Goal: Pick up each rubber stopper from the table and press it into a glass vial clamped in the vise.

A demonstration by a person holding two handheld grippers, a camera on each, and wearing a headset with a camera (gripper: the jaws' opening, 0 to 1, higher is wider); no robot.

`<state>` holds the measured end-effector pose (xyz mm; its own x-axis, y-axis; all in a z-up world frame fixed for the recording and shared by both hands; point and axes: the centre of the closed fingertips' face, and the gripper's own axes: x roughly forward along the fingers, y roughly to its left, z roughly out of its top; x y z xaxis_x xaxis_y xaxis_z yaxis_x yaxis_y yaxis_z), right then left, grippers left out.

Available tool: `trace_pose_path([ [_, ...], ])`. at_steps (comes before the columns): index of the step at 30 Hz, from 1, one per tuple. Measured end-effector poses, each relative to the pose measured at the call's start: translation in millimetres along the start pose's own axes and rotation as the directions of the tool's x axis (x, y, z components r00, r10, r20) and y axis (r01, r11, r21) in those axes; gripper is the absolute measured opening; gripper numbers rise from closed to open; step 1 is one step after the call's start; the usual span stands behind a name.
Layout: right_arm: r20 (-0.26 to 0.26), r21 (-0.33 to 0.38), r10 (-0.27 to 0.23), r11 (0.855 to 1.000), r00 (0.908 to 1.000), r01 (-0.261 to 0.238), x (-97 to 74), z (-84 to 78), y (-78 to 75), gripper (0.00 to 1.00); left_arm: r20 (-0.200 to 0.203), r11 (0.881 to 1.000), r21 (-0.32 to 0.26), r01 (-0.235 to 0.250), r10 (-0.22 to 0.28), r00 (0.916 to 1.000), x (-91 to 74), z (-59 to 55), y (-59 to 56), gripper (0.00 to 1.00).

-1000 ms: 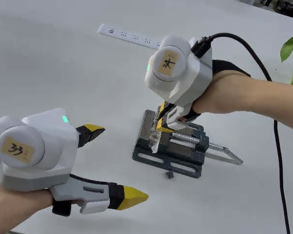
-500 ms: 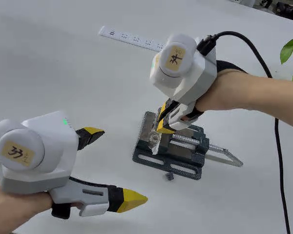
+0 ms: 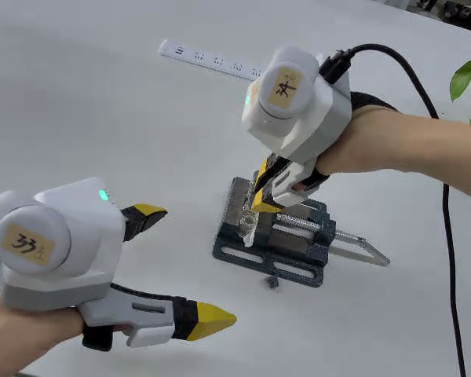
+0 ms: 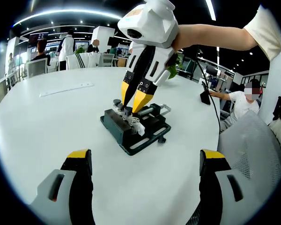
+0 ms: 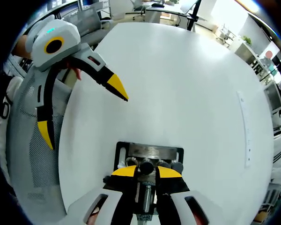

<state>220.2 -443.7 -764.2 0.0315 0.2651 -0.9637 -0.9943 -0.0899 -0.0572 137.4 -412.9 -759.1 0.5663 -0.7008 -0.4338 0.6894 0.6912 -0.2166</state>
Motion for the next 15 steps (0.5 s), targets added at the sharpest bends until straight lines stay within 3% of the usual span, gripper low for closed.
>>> trace_pose_path([
  [7,0.03,0.019,0.031,0.999,0.9991,-0.031,-11.9,0.8,3.0,0.13,0.002,1.0,-0.001,-0.003,0.003,1.0,-0.7,0.2,1.9,0.95],
  [9,0.031,-0.011,0.067,0.998,0.9973,-0.067,-12.0,-0.5,6.6,0.14,0.004,1.0,-0.001,-0.004,0.004,1.0,-1.0,0.5,2.8,0.95],
  [11,0.051,-0.098,0.091,0.991,0.9945,-0.086,-12.4,1.4,10.0,0.16,0.005,1.0,-0.002,-0.005,0.005,1.0,-1.1,0.7,3.9,0.95],
  [14,0.048,-0.09,0.095,0.992,0.9943,-0.091,-11.7,0.2,8.3,0.13,0.005,1.0,0.0,-0.005,0.005,1.0,-1.2,0.5,5.0,0.95],
  [15,0.059,-0.116,0.098,0.989,0.9934,-0.091,-11.3,2.4,5.8,0.1,0.005,1.0,0.0,-0.006,0.006,1.0,-1.1,0.3,5.6,0.95],
])
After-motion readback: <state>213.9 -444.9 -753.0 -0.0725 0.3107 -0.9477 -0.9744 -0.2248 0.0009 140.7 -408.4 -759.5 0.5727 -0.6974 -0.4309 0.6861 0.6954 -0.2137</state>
